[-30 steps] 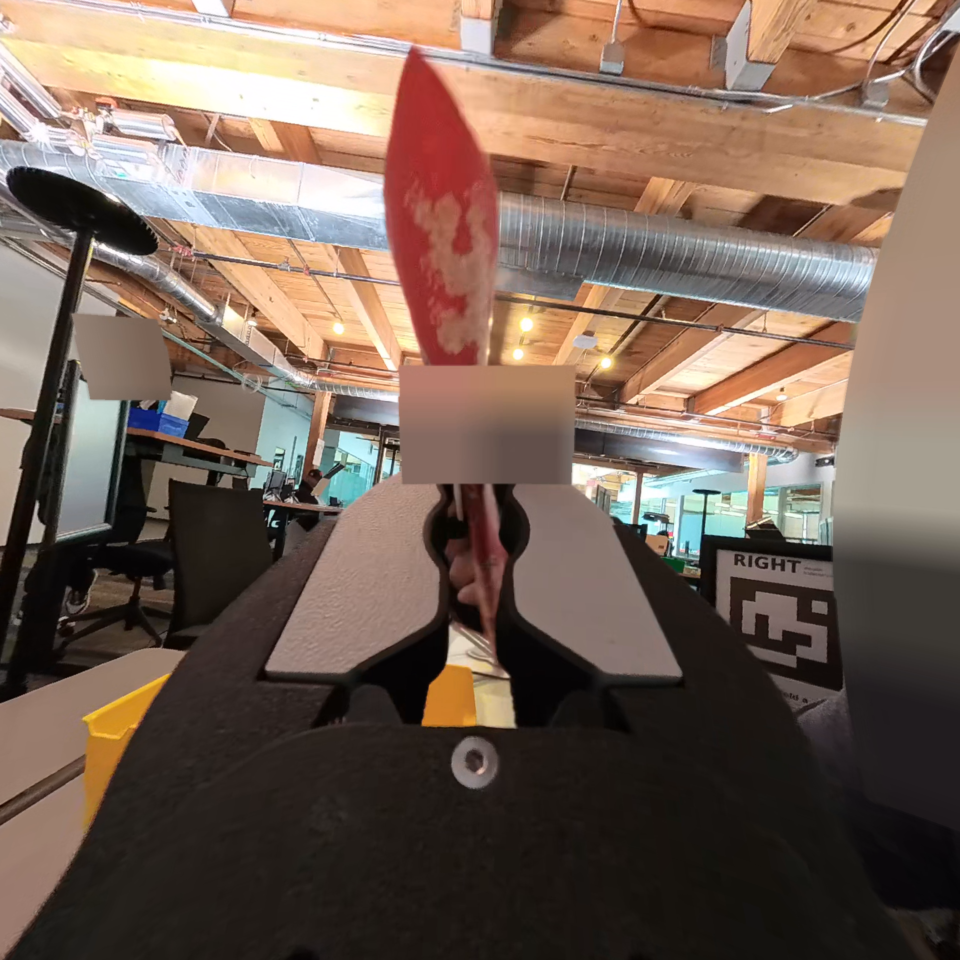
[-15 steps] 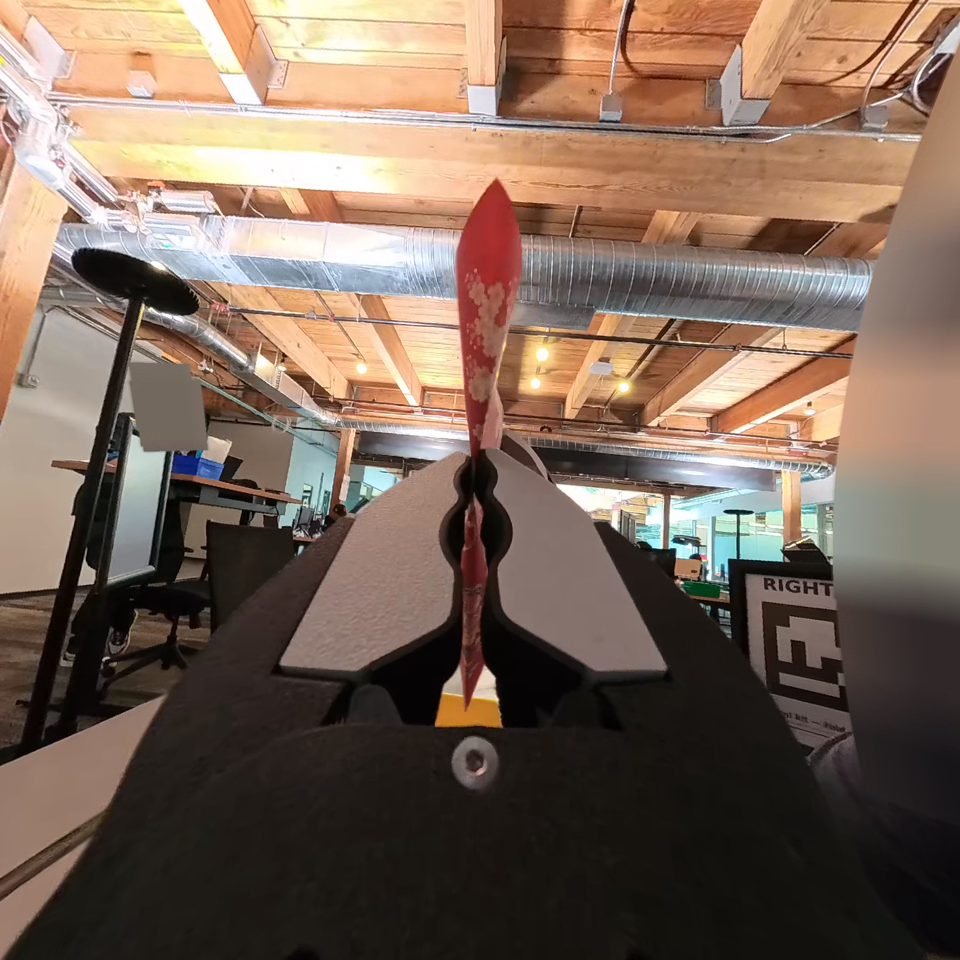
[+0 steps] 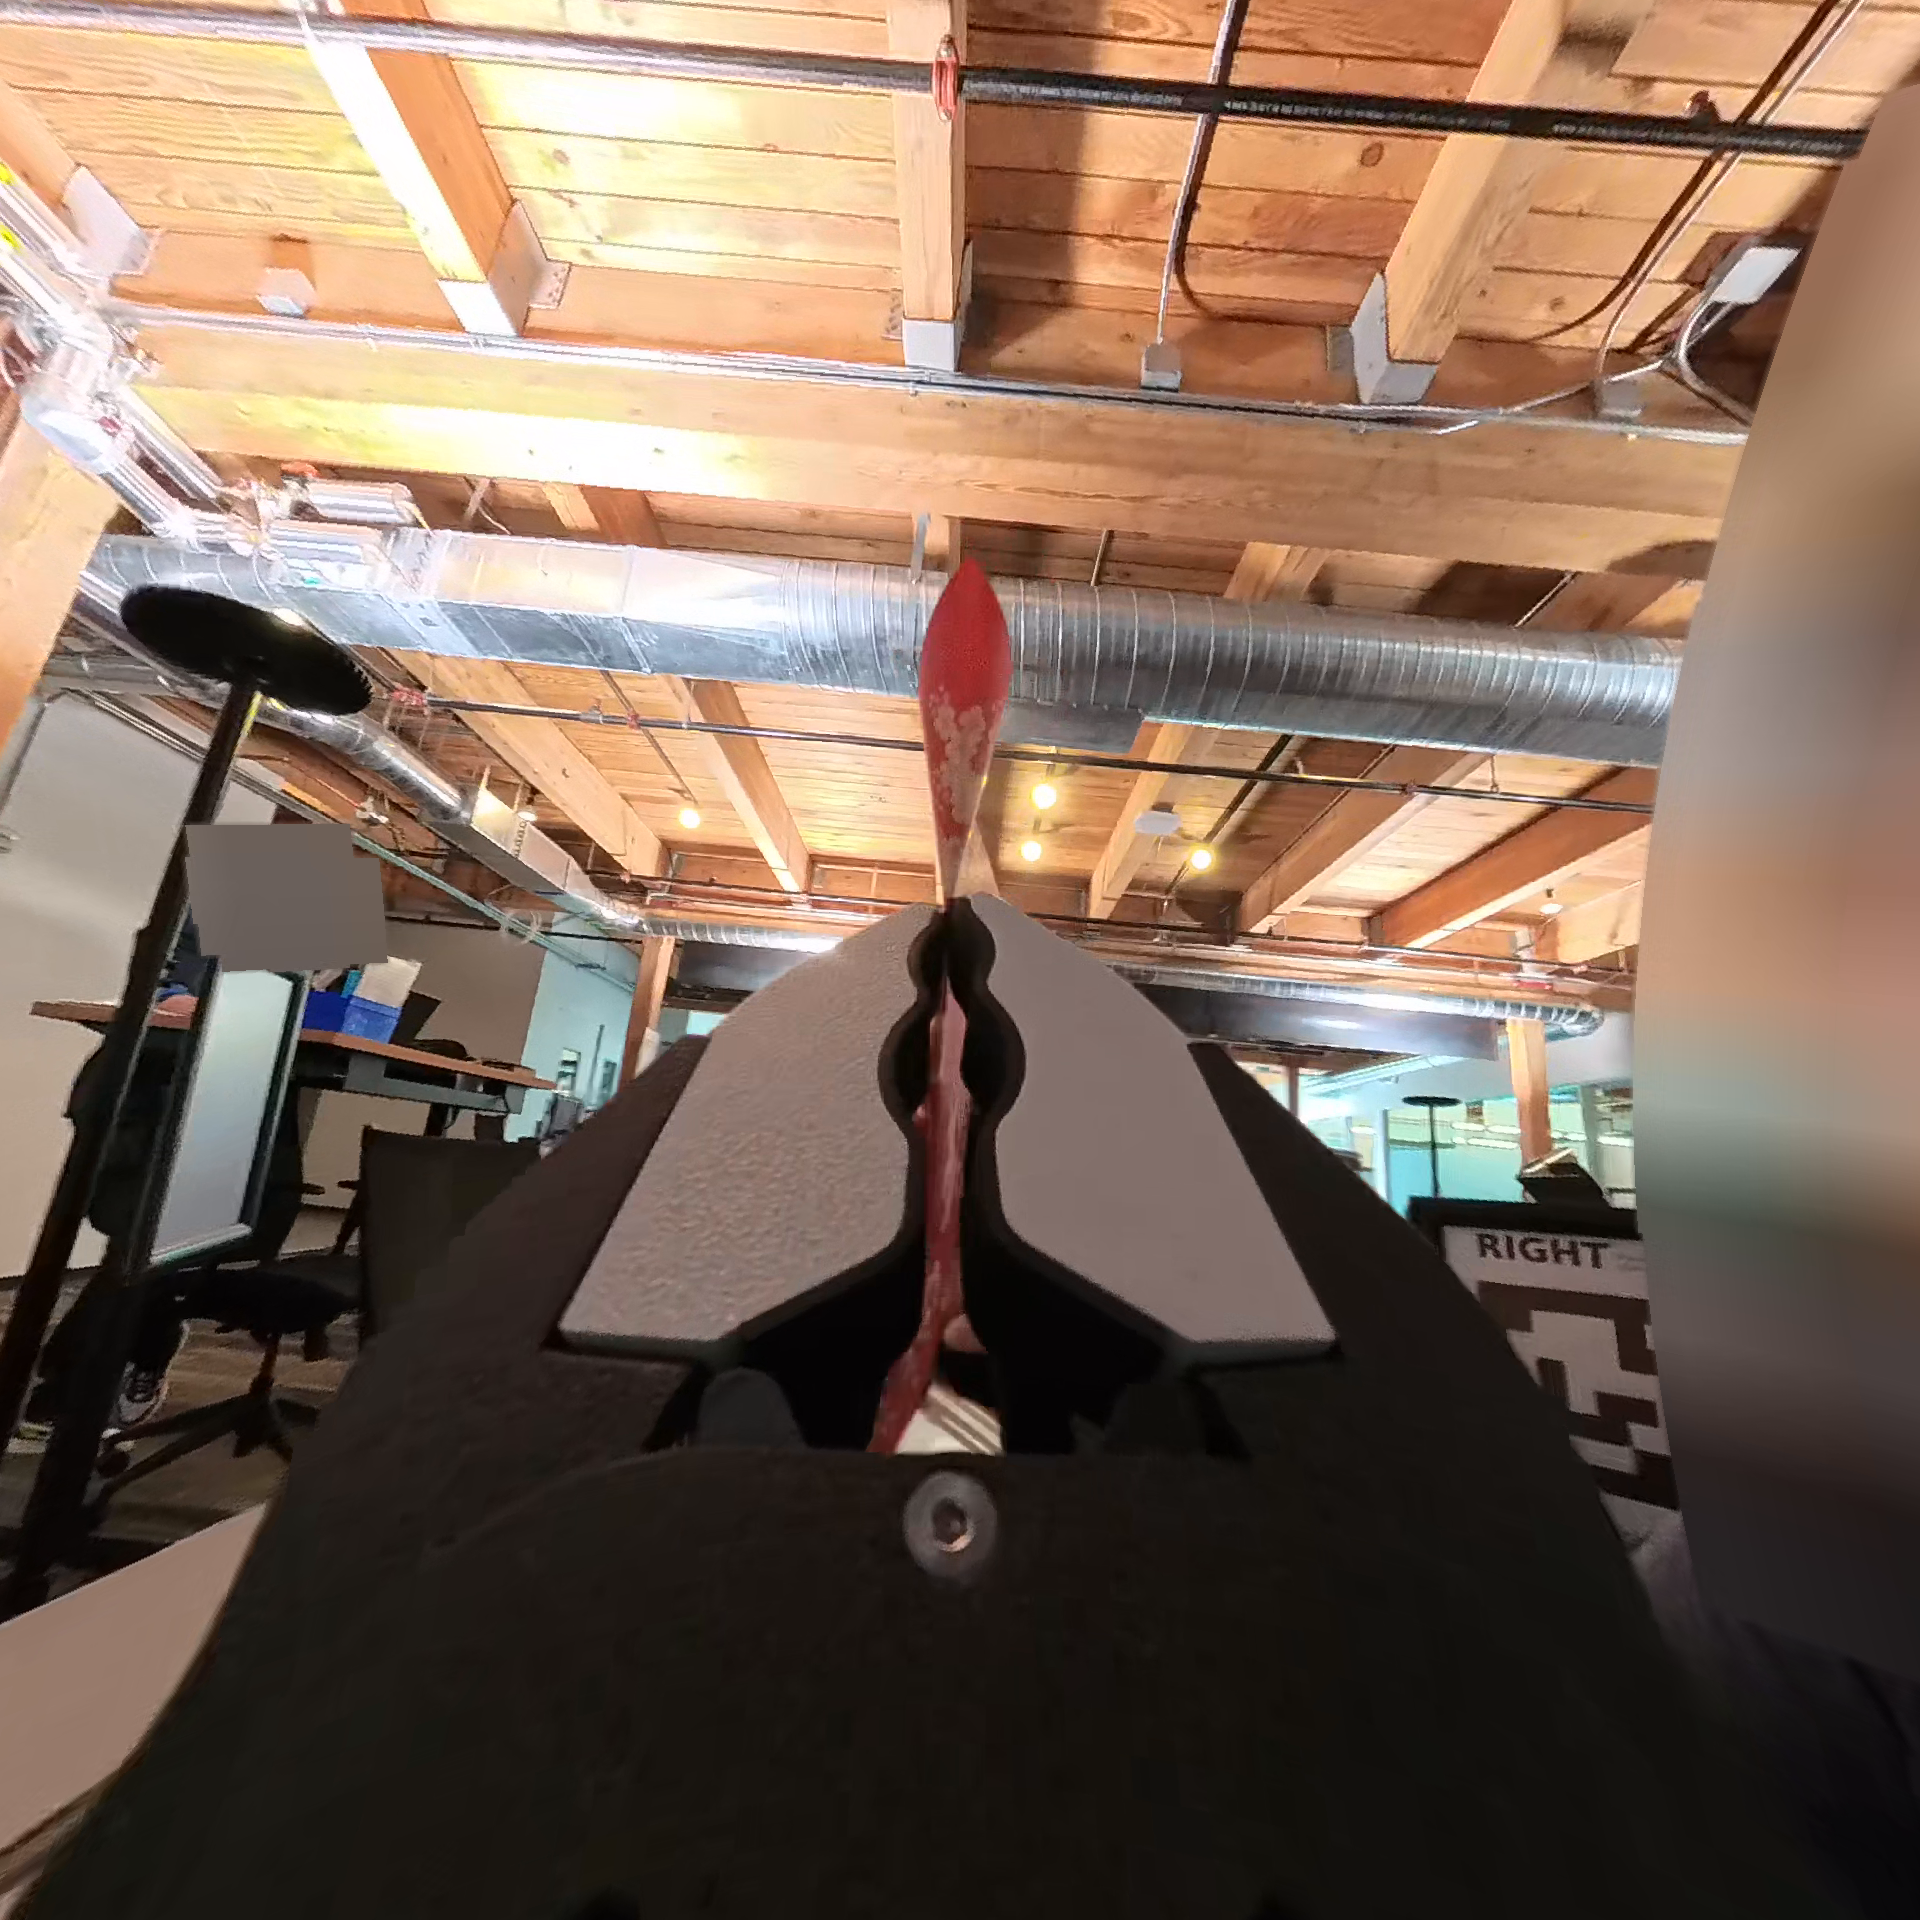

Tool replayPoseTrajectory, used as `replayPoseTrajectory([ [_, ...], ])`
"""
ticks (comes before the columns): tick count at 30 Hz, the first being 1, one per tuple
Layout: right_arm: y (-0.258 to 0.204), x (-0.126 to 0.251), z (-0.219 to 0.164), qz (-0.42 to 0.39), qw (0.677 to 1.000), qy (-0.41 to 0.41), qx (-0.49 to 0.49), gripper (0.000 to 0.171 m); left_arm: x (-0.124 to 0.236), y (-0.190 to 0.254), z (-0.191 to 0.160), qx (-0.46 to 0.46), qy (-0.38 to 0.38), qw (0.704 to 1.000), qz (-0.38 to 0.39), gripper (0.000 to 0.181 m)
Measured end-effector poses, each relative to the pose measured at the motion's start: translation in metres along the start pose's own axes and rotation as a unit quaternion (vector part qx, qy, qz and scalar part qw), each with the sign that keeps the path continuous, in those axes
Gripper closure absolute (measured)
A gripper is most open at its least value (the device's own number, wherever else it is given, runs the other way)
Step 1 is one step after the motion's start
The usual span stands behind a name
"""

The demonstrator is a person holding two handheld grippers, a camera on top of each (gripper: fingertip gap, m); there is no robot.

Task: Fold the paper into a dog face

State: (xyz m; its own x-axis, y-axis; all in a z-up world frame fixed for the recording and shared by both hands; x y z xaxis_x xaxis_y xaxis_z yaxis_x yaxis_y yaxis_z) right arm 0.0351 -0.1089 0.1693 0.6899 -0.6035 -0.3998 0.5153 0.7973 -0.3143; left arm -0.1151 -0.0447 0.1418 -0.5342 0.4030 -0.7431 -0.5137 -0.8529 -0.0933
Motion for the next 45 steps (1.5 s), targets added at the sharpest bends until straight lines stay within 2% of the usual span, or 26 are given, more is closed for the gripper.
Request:
replayPoseTrajectory([
  [3,0.000,-0.001,-0.001,0.008,1.000,0.002,-0.013,0.170,-0.002,0.003,0.003,-0.015,0.005,1.000,-0.002,0.181],
  [5,0.001,-0.002,-0.002,0.010,1.000,0.001,-0.022,0.171,-0.003,0.003,0.005,-0.005,0.007,1.000,-0.009,0.170],
  [6,0.002,-0.002,-0.003,0.010,1.000,0.000,-0.024,0.171,-0.003,0.004,0.005,-0.005,0.001,1.000,-0.014,0.170],
  [8,0.003,-0.001,-0.002,0.009,1.000,0.000,-0.028,0.171,-0.003,0.006,0.006,-0.016,-0.014,0.999,-0.027,0.181],
  [22,0.001,-0.004,-0.006,0.020,0.999,-0.010,-0.044,0.170,0.001,0.004,0.018,-0.019,0.008,1.000,-0.011,0.181],
  [24,0.001,-0.003,-0.005,0.021,0.999,-0.007,-0.048,0.170,0.003,0.004,0.023,-0.012,0.029,0.999,-0.008,0.174],
  [26,0.002,-0.003,-0.006,0.016,0.999,-0.009,-0.043,0.170,0.004,0.004,0.025,-0.014,0.028,0.999,-0.013,0.181],
  [31,0.001,-0.004,-0.006,0.018,0.999,-0.008,-0.039,0.170,0.003,0.007,0.028,-0.029,0.024,0.999,-0.011,0.181],
  [33,0.002,-0.004,-0.006,0.016,0.999,-0.007,-0.040,0.170,0.005,0.005,0.031,-0.026,0.036,0.999,-0.007,0.175],
  [35,0.004,-0.003,-0.006,0.013,0.999,-0.006,-0.039,0.171,0.006,0.005,0.032,-0.032,0.022,0.999,-0.007,0.181],
  [45,0.001,-0.002,-0.003,0.015,1.000,0.005,-0.022,0.171,0.009,0.003,0.034,-0.032,0.029,0.999,0.002,0.181],
])
Point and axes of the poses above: each gripper's, where its closed fingertips meet, x back along the fingers, z out of its top, y = z × x across the jaws, the point moved 5 cm from there along x, back along the fingers, and after that the axes turned 14 degrees about -z, right-handed, at the moved point
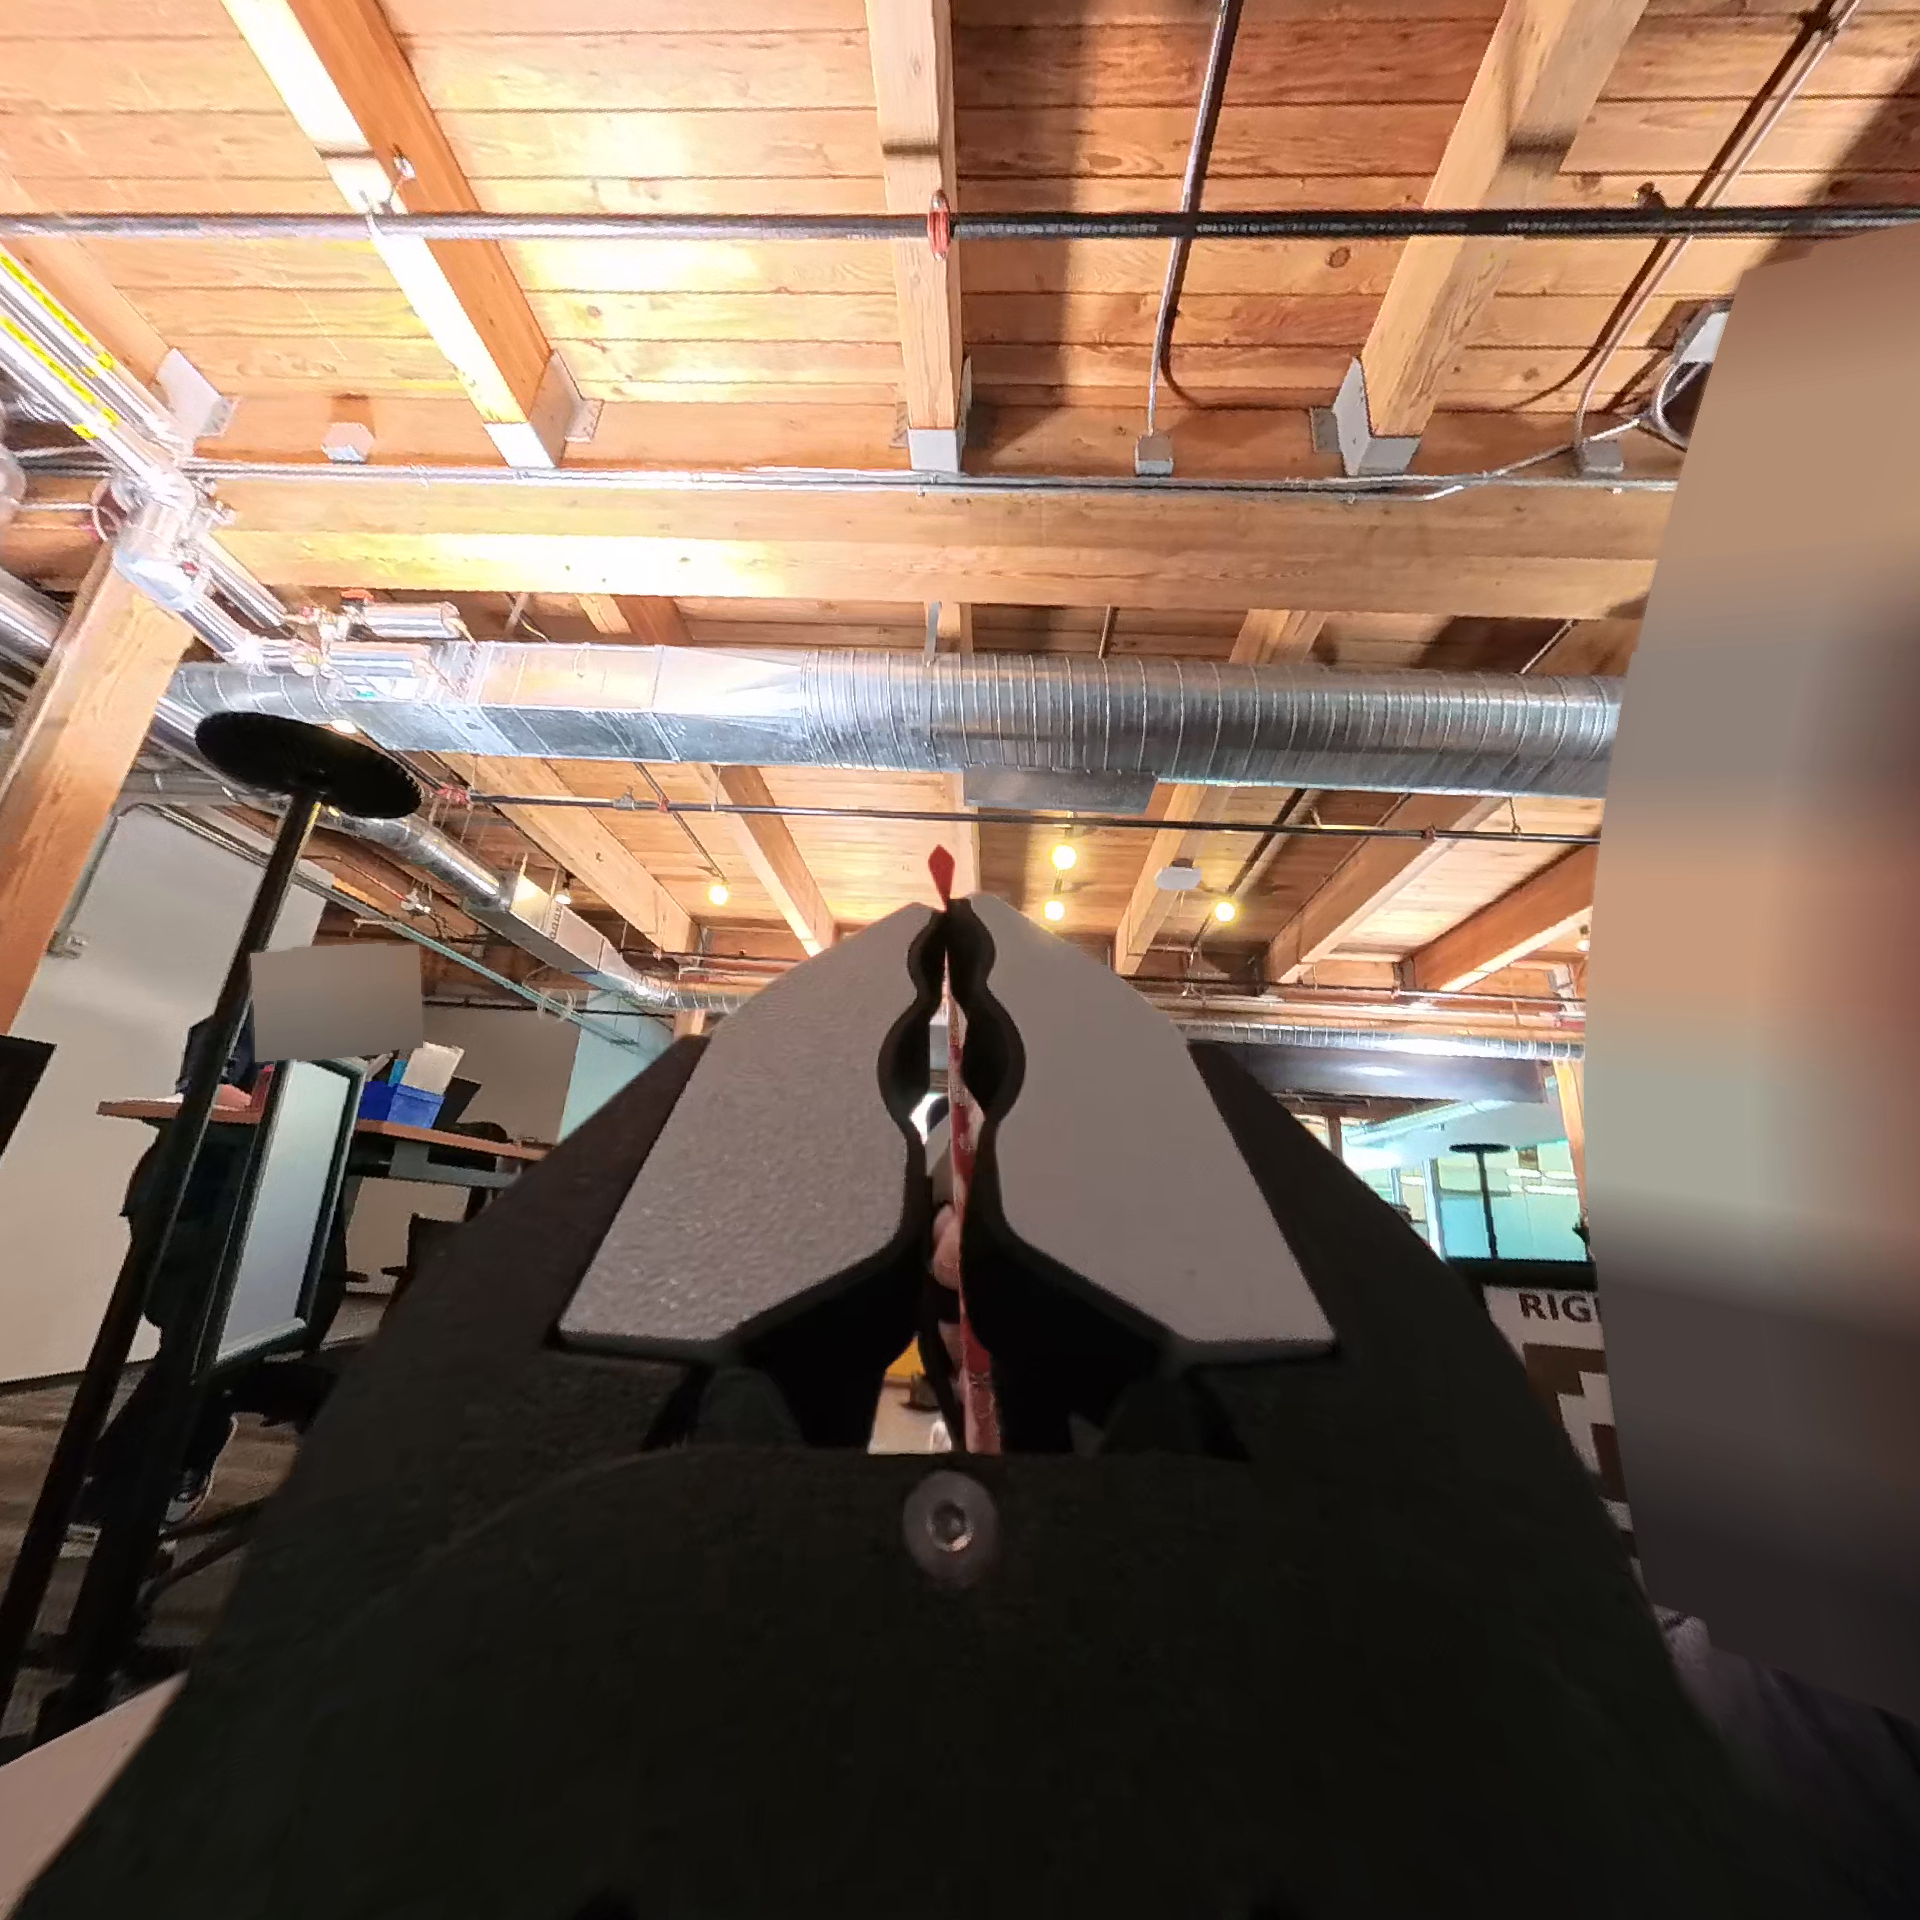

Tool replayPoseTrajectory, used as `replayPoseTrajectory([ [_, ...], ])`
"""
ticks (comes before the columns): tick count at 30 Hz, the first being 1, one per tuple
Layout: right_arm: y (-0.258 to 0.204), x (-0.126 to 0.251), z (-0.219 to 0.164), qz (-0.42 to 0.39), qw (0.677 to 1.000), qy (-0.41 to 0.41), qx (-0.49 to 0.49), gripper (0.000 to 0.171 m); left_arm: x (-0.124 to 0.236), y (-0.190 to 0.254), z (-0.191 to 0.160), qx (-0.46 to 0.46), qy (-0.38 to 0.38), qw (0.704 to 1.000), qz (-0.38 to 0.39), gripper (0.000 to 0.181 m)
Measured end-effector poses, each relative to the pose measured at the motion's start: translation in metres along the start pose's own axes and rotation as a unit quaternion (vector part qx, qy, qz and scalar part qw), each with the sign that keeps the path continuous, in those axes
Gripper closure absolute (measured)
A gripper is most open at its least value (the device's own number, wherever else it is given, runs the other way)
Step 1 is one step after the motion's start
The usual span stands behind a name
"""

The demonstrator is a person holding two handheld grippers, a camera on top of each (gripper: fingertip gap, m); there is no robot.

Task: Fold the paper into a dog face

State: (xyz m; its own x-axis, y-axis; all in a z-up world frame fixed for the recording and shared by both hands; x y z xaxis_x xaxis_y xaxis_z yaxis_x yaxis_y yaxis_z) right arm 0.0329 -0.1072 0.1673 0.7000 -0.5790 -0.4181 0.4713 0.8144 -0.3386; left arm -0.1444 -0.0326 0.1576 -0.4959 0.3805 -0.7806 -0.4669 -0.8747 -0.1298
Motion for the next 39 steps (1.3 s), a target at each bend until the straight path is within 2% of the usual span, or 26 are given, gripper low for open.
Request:
replayPoseTrajectory([
  [4,-0.001,-0.001,-0.001,0.007,1.000,-0.002,-0.009,0.170,-0.001,0.002,0.002,-0.005,0.011,1.000,-0.002,0.181],
  [7,-0.001,0.001,0.001,0.012,1.000,0.004,-0.022,0.170,-0.003,0.000,0.000,0.009,0.001,1.000,-0.006,0.162],
  [8,-0.001,0.001,0.002,0.013,1.000,0.005,-0.026,0.170,-0.004,0.000,-0.001,0.008,-0.005,1.000,-0.014,0.164],
  [10,-0.001,0.002,0.003,0.017,0.999,0.004,-0.032,0.170,-0.003,0.002,0.001,-0.004,-0.005,1.000,-0.017,0.179],
  [11,-0.001,0.002,0.002,0.016,0.999,-0.002,-0.031,0.170,-0.002,0.002,0.002,-0.010,-0.004,1.000,-0.017,0.181],
  [17,0.000,0.000,0.000,0.021,0.999,-0.006,-0.037,0.170,-0.002,0.003,0.005,0.004,0.005,1.000,-0.030,0.181],
  [20,0.000,0.000,-0.001,0.020,0.999,-0.007,-0.037,0.170,-0.004,0.002,0.002,0.017,-0.003,0.999,-0.035,0.169],
  [21,0.000,0.000,-0.001,0.020,0.999,-0.007,-0.038,0.170,-0.005,0.003,0.001,0.015,-0.010,0.999,-0.038,0.171],
  [22,0.001,0.000,-0.001,0.020,0.999,-0.006,-0.038,0.170,-0.005,0.004,0.000,0.009,-0.013,0.999,-0.037,0.181],
  [39,-0.002,-0.005,-0.007,0.027,0.999,-0.015,-0.023,0.170,-0.002,0.007,0.006,-0.014,0.020,0.999,-0.024,0.181],
])
Point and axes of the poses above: each gripper's, where its closed fingertips meet, x back along the fingers, z out of its top, y = z × x across the jaws, the point moved 5 cm from there along x, back along the fingers, and after that the axes turned 14 degrees about -z, right-handed, at the moved point
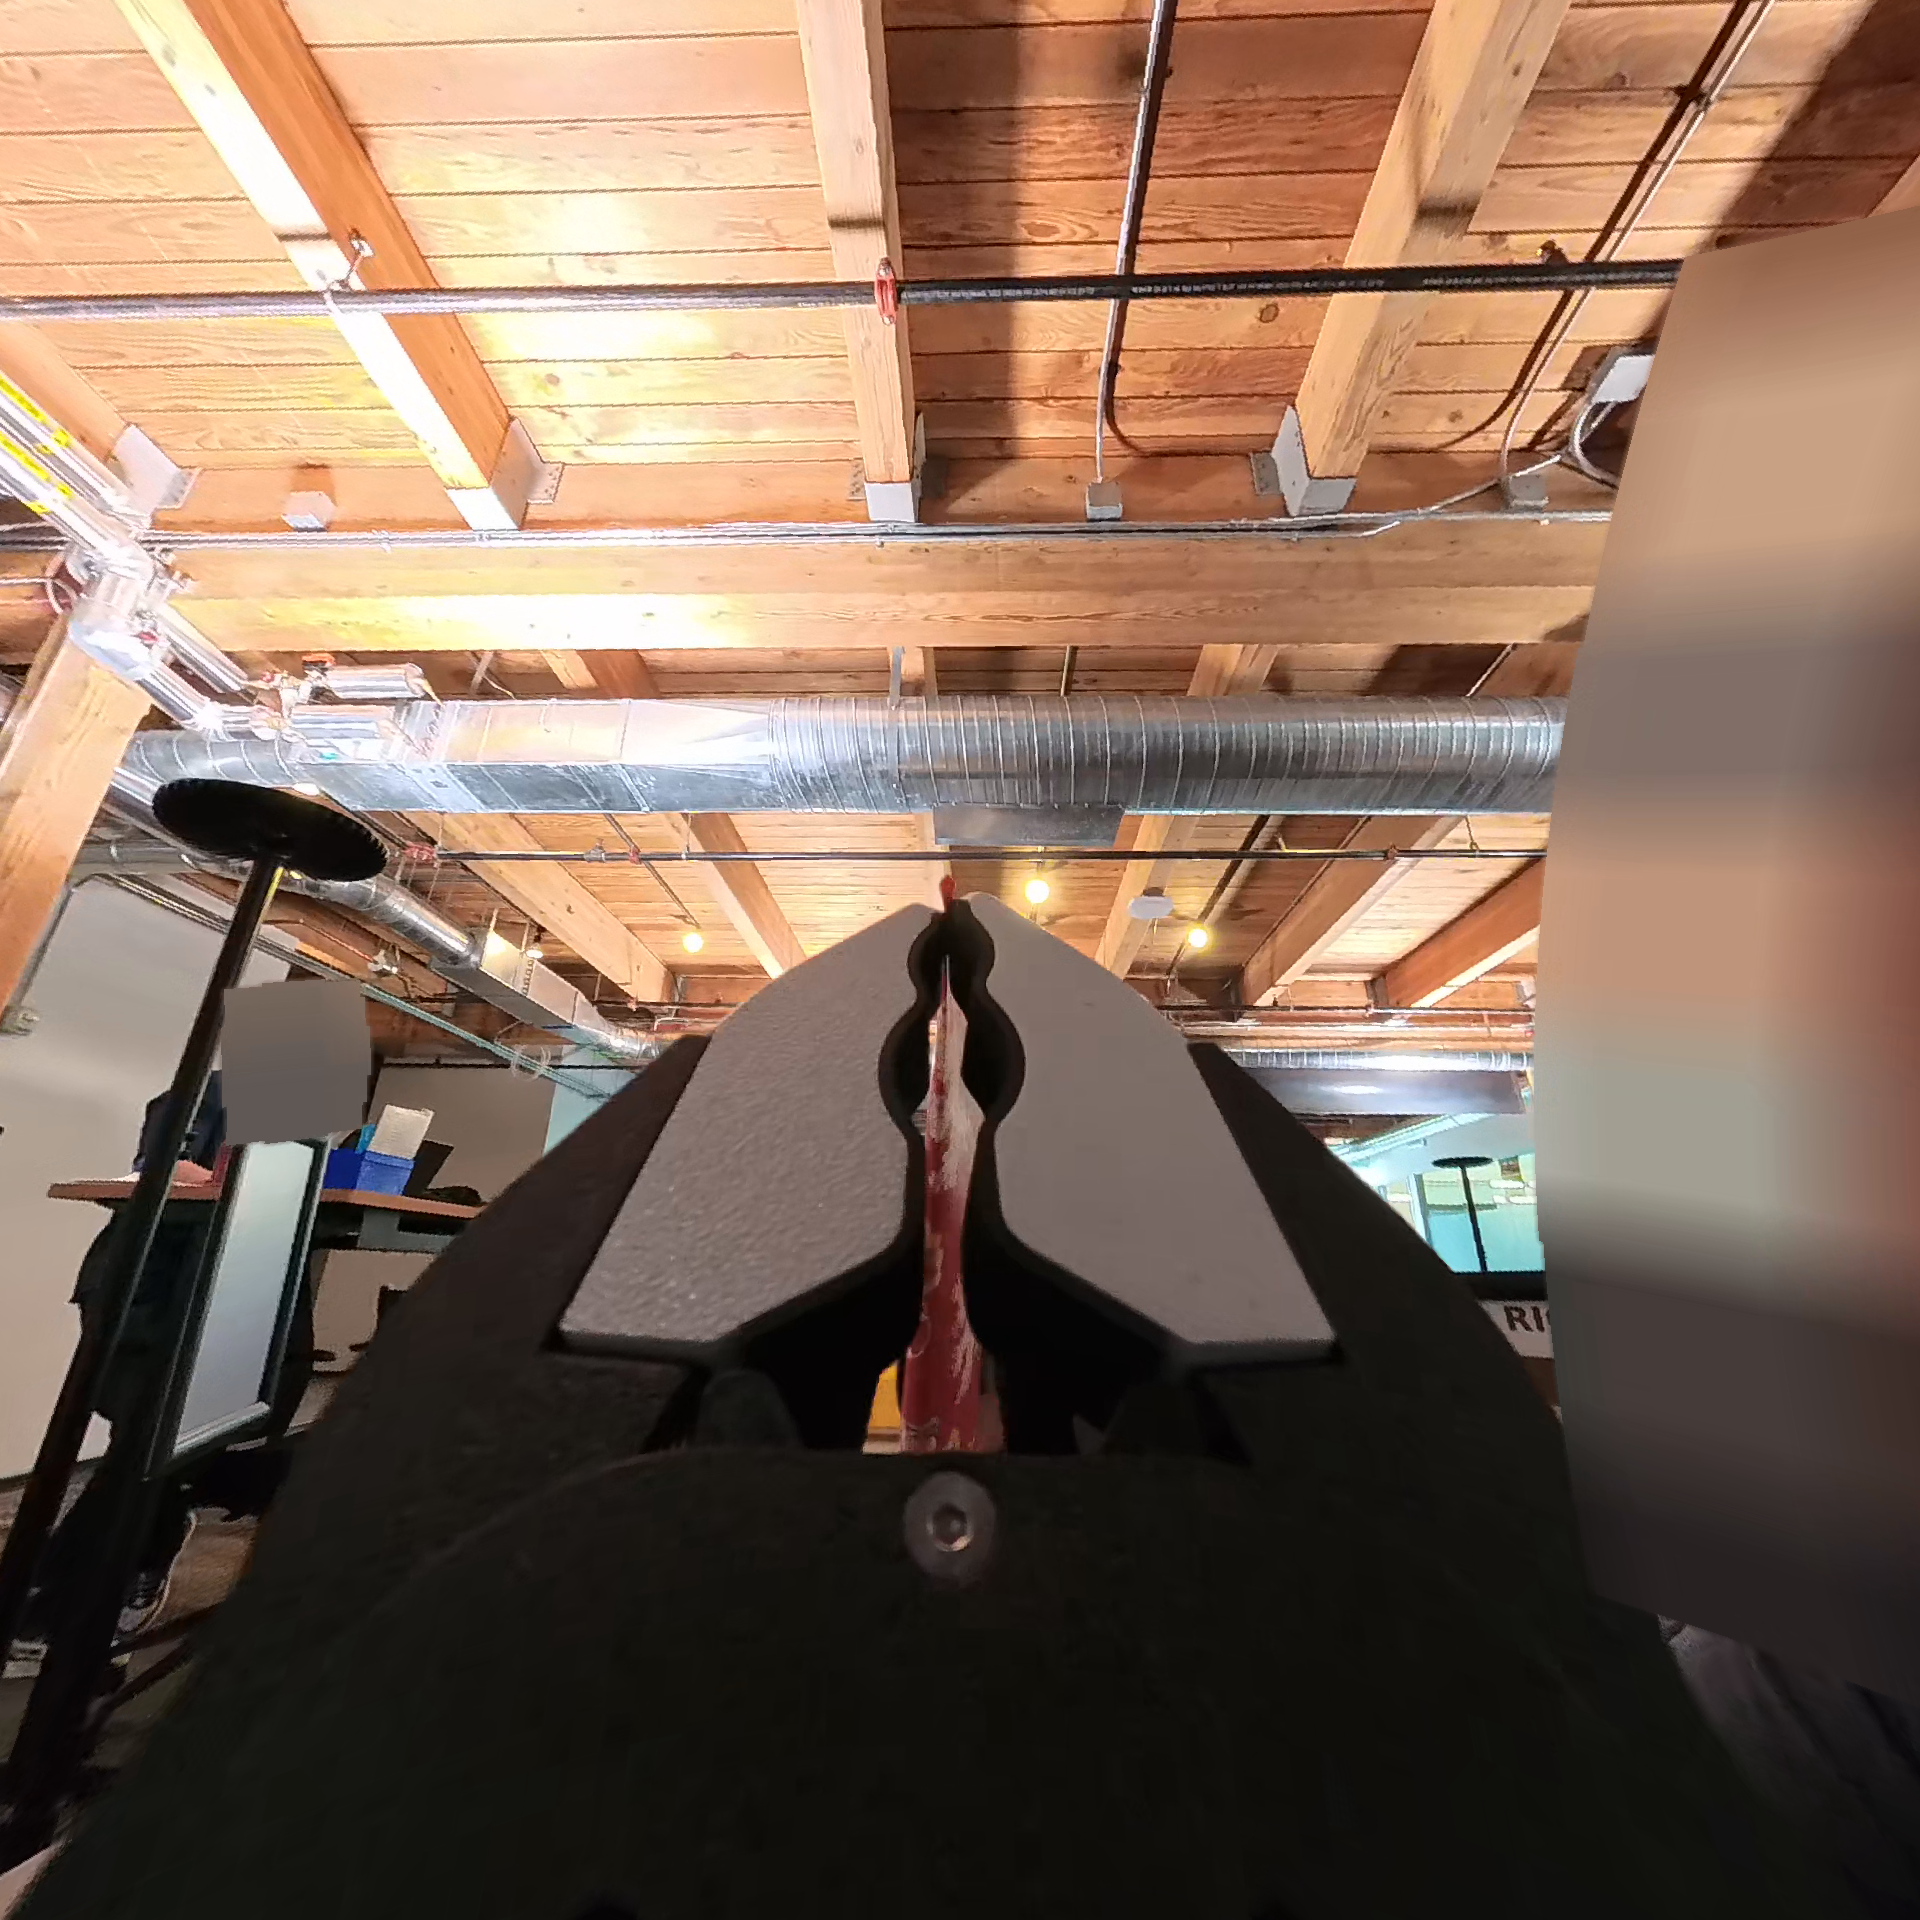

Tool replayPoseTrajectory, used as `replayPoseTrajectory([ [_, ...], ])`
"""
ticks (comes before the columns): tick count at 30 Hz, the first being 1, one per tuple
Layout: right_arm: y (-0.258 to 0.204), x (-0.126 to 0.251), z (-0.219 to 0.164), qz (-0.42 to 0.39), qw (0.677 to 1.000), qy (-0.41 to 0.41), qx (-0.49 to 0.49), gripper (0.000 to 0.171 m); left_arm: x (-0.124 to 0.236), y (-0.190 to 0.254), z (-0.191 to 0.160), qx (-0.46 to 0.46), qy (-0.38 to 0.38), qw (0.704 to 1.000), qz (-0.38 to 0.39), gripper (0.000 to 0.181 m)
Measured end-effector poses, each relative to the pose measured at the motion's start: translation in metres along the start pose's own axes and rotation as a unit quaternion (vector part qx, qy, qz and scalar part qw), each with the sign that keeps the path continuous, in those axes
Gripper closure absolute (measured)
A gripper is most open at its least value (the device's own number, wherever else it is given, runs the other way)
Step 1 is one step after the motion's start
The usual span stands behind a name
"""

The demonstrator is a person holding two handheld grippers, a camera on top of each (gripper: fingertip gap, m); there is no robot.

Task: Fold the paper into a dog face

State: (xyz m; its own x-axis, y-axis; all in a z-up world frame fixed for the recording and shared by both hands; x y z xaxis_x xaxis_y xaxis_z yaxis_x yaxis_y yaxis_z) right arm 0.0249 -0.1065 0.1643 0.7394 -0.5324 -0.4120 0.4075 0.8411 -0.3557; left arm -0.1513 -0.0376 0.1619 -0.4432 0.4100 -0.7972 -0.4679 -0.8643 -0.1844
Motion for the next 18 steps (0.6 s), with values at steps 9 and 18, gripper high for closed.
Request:
replayPoseTrajectory([
  [9,-0.0002,-0.0004,-0.0006,0.001,1.000,-0.003,-0.002,0.170,-0.0005,0.0018,0.0022,0.010,0.005,1.000,-0.014,0.181],
  [18,0.0006,-0.0013,-0.0015,0.003,1.000,0.002,-0.016,0.170,-0.0034,0.0062,0.0056,0.006,0.004,1.000,-0.025,0.181],
])
Point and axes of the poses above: each gripper's, where its closed fingertips meet, x back along the fingers, z out of its top, y = z × x across the jaws, the point moved 5 cm from there along x, back along the fingers, and after that the axes turned 14 degrees about -z, right-handed, at the moved point
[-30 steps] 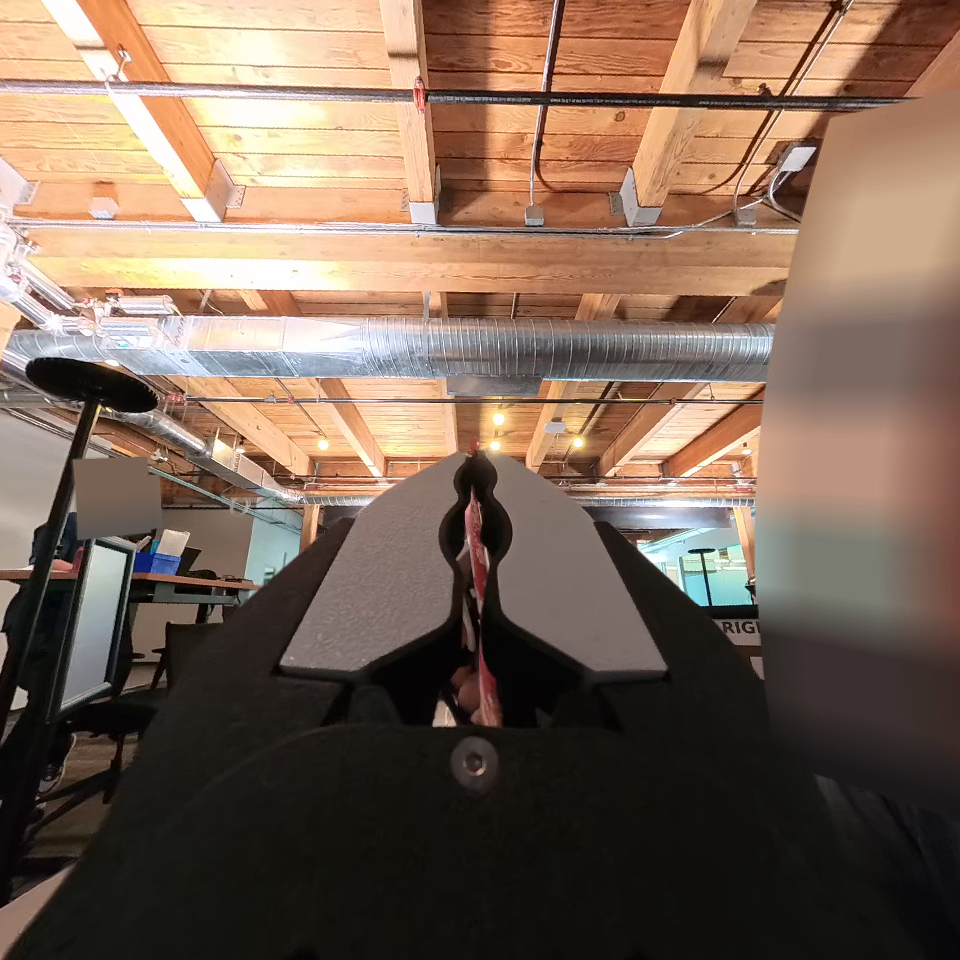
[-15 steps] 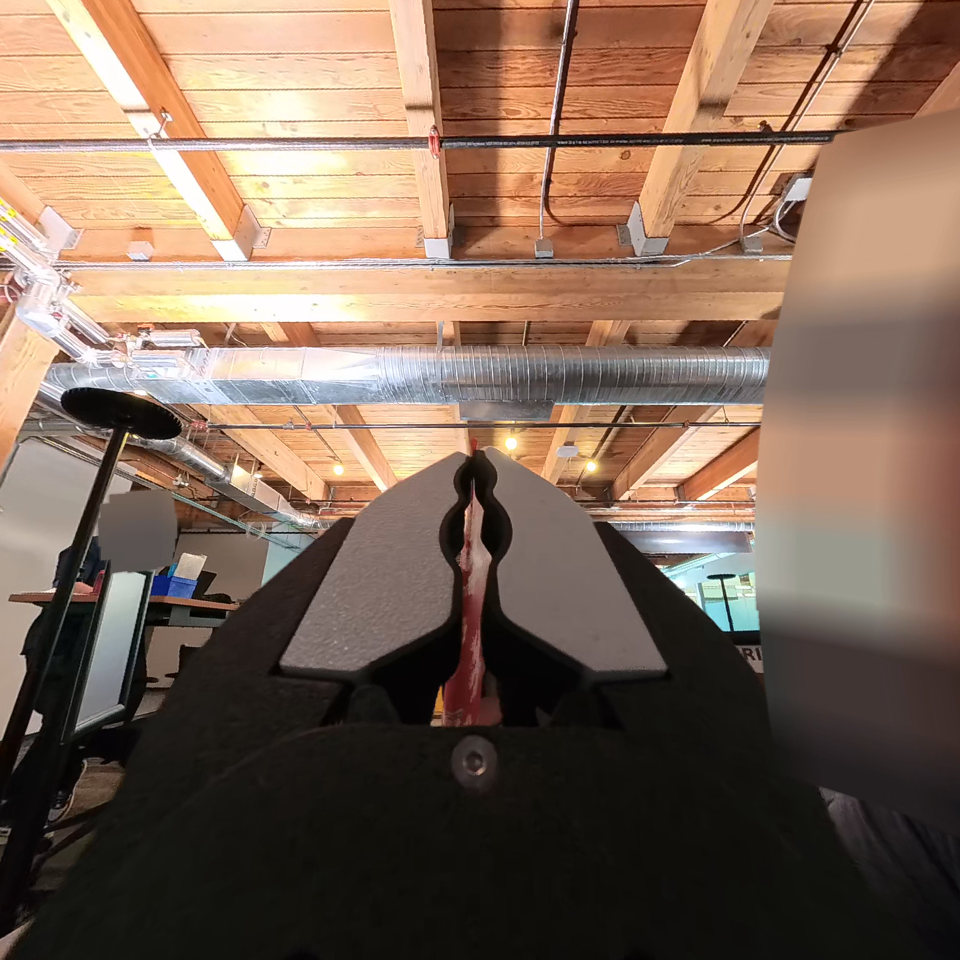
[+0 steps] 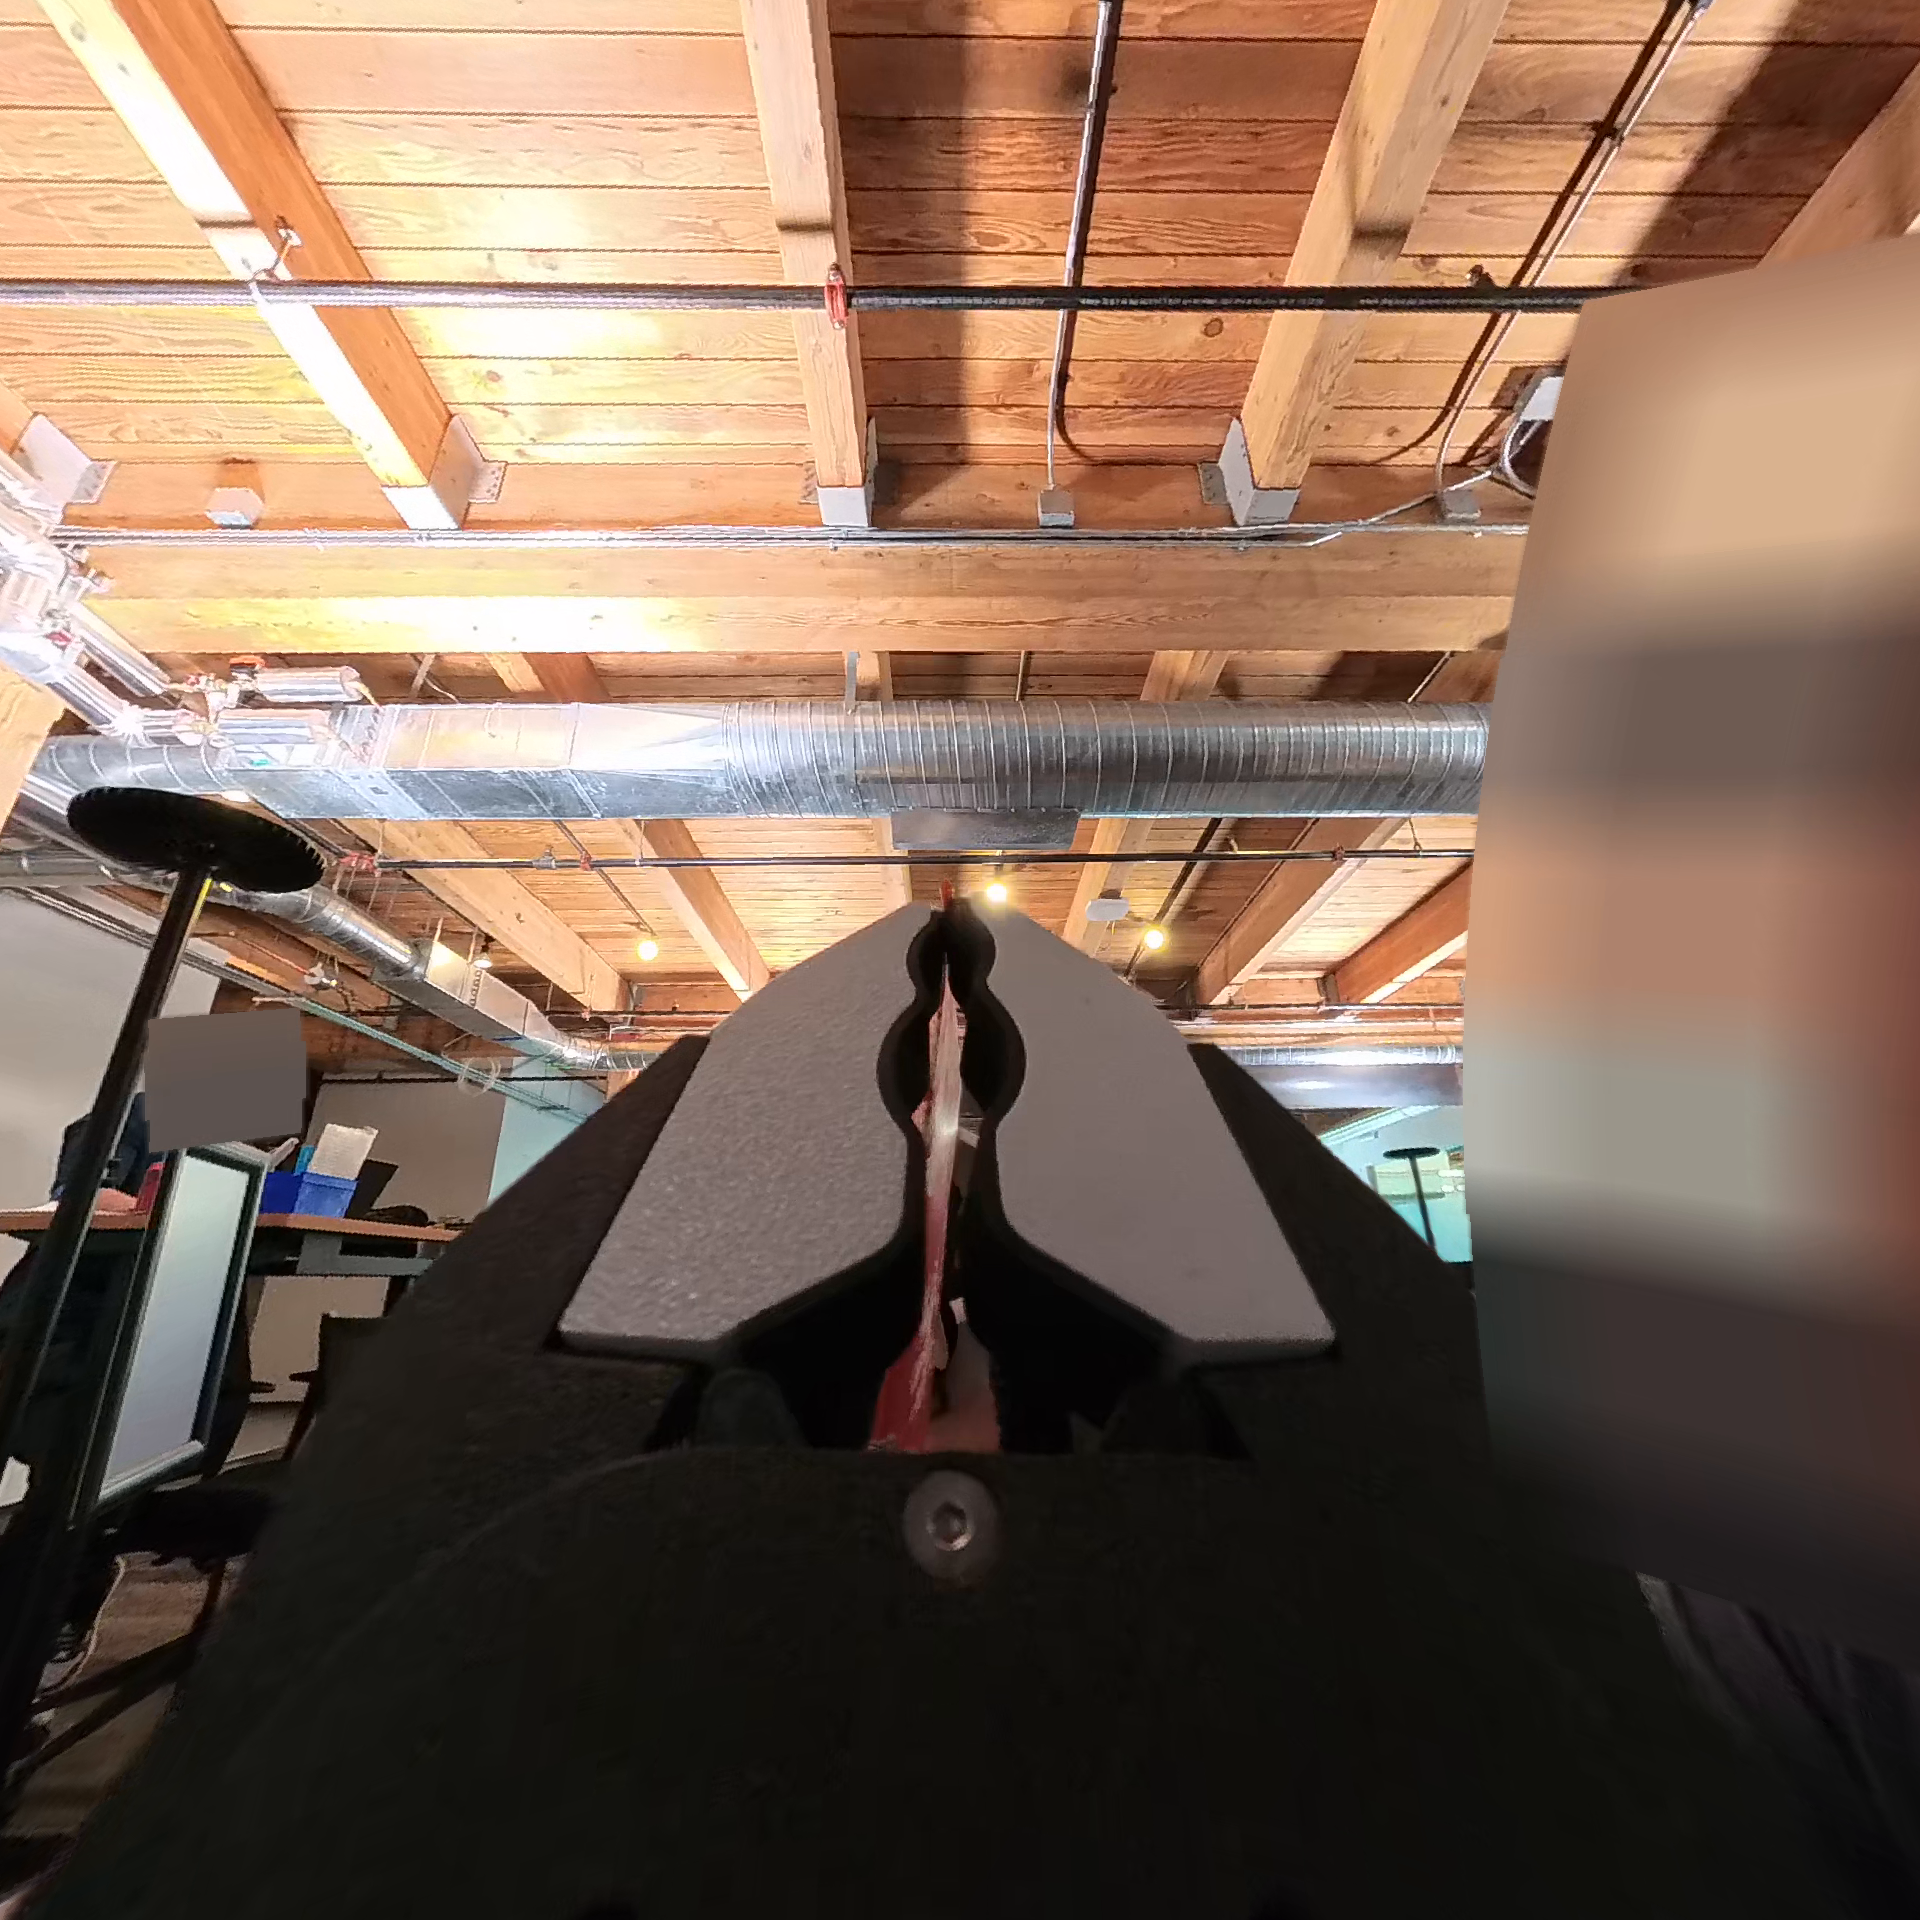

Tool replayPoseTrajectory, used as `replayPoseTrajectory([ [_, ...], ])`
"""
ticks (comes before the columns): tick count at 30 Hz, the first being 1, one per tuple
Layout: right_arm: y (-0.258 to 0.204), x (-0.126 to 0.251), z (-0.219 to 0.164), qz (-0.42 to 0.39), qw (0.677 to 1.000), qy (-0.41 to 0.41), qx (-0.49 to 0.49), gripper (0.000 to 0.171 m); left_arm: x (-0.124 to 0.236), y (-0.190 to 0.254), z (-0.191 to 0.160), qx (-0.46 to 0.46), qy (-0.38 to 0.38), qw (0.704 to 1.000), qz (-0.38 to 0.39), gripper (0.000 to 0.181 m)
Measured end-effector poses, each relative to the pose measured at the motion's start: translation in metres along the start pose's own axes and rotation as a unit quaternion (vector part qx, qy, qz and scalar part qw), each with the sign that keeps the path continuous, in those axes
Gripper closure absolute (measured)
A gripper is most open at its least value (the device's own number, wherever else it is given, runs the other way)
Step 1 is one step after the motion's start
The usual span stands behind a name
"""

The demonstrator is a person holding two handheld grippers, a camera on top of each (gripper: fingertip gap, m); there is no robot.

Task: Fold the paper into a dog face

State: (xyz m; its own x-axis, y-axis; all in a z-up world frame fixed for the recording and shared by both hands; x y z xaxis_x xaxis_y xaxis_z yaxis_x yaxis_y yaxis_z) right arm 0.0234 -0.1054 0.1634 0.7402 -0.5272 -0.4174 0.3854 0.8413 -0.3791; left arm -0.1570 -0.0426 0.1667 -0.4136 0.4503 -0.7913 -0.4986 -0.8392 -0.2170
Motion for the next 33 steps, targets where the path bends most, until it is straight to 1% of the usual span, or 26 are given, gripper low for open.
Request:
replayPoseTrajectory([
  [12,0.0015,0.0004,0.0000,0.002,1.000,0.003,-0.012,0.170,0.0027,-0.0015,0.0045,0.012,0.021,1.000,-0.005,0.180],
  [16,0.0019,0.0012,0.0009,0.000,1.000,0.004,-0.011,0.170,0.0005,-0.0004,0.0036,0.007,0.003,1.000,-0.006,0.181],
  [24,0.0027,0.0013,0.0018,-0.008,1.000,0.012,-0.010,0.170,0.0019,-0.0031,0.0044,0.006,0.006,1.000,0.009,0.181],
  [26,0.0017,0.0014,0.0023,-0.008,1.000,0.015,-0.007,0.171,0.0018,-0.0030,0.0038,0.004,0.009,1.000,0.009,0.181],
  [29,0.0013,0.0018,0.0034,-0.012,1.000,0.023,-0.007,0.170,0.0024,-0.0046,0.0028,0.028,0.020,0.999,0.000,0.181],
  [33,0.0034,0.0037,0.0056,-0.012,0.999,0.034,-0.020,0.170,0.0046,-0.0067,-0.0009,0.025,0.031,0.999,0.005,0.180],
])
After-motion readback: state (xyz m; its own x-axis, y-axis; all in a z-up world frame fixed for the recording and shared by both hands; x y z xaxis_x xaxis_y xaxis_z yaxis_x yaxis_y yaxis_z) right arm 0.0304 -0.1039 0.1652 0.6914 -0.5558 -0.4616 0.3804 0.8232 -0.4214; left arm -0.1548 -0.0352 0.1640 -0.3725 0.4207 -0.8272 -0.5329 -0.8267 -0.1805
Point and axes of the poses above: each gripper's, where its closed fingertips meet, x back along the fingers, z out of its top, y = z × x across the jaws, the point moved 5 cm from there along x, back along the fingers, and after that the axes turned 14 degrees about -z, right-handed, at the moved point
